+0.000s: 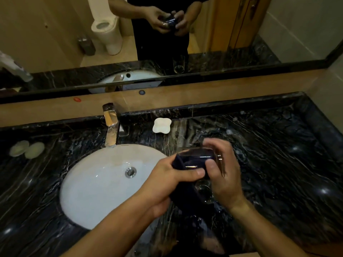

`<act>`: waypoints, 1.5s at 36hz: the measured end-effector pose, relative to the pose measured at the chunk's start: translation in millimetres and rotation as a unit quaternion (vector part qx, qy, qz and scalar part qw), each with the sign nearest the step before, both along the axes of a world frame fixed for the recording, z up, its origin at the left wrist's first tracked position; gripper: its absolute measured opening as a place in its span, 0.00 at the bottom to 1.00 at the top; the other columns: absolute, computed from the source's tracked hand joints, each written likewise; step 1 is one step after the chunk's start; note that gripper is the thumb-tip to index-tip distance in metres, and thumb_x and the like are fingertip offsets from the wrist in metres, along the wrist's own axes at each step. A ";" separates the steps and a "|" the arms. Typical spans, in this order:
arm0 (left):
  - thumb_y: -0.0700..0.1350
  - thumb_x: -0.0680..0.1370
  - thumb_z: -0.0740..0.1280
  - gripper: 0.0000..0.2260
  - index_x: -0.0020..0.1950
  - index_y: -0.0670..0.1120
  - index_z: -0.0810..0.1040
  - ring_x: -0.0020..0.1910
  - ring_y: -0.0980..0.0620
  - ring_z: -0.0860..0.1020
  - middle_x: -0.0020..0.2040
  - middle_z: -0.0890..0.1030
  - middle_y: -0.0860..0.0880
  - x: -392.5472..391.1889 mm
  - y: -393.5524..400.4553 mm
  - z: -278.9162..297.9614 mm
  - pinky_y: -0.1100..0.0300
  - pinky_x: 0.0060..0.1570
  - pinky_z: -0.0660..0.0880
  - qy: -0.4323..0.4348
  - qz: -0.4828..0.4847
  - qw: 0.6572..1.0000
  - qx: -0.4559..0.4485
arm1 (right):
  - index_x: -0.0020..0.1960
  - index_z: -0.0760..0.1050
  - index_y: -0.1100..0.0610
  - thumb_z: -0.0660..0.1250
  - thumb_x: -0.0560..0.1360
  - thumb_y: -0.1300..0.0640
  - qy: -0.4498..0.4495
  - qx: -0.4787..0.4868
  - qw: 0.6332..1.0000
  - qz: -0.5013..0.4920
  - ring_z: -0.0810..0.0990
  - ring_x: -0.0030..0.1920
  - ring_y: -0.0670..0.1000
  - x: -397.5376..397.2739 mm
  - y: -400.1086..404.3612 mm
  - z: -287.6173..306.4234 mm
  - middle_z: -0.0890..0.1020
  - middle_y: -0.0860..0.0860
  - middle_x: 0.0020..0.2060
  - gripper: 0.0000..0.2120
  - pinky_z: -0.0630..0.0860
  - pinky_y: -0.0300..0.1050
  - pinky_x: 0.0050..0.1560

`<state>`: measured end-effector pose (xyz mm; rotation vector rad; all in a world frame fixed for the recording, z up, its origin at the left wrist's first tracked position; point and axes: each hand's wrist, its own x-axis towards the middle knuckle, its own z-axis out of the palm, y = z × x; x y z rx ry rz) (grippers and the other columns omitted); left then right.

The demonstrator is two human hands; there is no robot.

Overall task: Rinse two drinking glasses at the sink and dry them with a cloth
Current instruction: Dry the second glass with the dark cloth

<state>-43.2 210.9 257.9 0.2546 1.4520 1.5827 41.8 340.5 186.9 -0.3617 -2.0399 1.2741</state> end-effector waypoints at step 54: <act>0.36 0.76 0.72 0.15 0.60 0.49 0.80 0.44 0.50 0.83 0.53 0.85 0.47 8.8 -12.2 -10.6 0.58 0.39 0.81 0.031 -0.024 0.999 0.010 | 0.55 0.73 0.48 0.57 0.78 0.49 -0.006 -0.062 0.998 -0.011 0.80 0.51 0.48 -0.1 -11.8 1.5 0.80 0.47 0.50 0.10 0.76 0.40 0.50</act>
